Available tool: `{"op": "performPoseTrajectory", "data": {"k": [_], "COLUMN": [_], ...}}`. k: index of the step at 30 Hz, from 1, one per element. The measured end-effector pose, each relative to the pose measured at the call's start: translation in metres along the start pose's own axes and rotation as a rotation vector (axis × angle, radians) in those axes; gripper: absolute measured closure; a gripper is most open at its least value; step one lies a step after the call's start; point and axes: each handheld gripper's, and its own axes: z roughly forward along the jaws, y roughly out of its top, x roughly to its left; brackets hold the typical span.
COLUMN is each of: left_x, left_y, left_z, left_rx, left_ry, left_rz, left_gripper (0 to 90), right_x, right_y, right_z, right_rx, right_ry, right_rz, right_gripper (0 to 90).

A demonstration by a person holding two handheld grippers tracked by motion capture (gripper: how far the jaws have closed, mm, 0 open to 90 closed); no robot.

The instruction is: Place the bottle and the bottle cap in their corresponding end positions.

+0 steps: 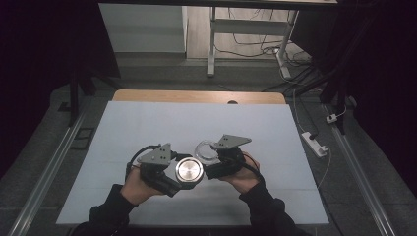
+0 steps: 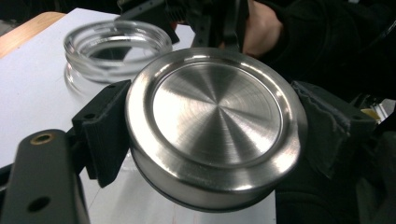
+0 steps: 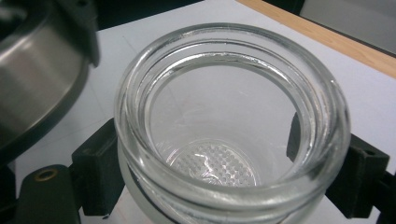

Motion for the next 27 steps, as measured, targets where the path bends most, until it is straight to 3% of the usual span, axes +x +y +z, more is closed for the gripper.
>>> {"op": "performPoseTrajectory", "data": {"k": [8, 21, 27], "left_x": [-0.004, -0.012, -0.016], "left_y": [-0.011, -0.033, -0.039], "left_z": [0.006, 0.018, 0.027], "left_rx": [0.003, 0.005, 0.025], "left_ry": [-0.002, 0.005, 0.007], "left_rz": [0.000, -0.040, -0.038], "left_gripper": [18.6, 18.6, 18.6], "right_x": [-0.010, -0.014, -0.012], "right_y": [0.000, 0.007, 0.011], "right_z": [0.003, 0.012, 0.021], "right_rx": [-0.001, -0.009, -0.007], "right_ry": [-0.019, -0.022, -0.017], "right_rz": [0.016, 0.016, 0.010], "right_gripper": [15.0, 15.1, 15.1]}}
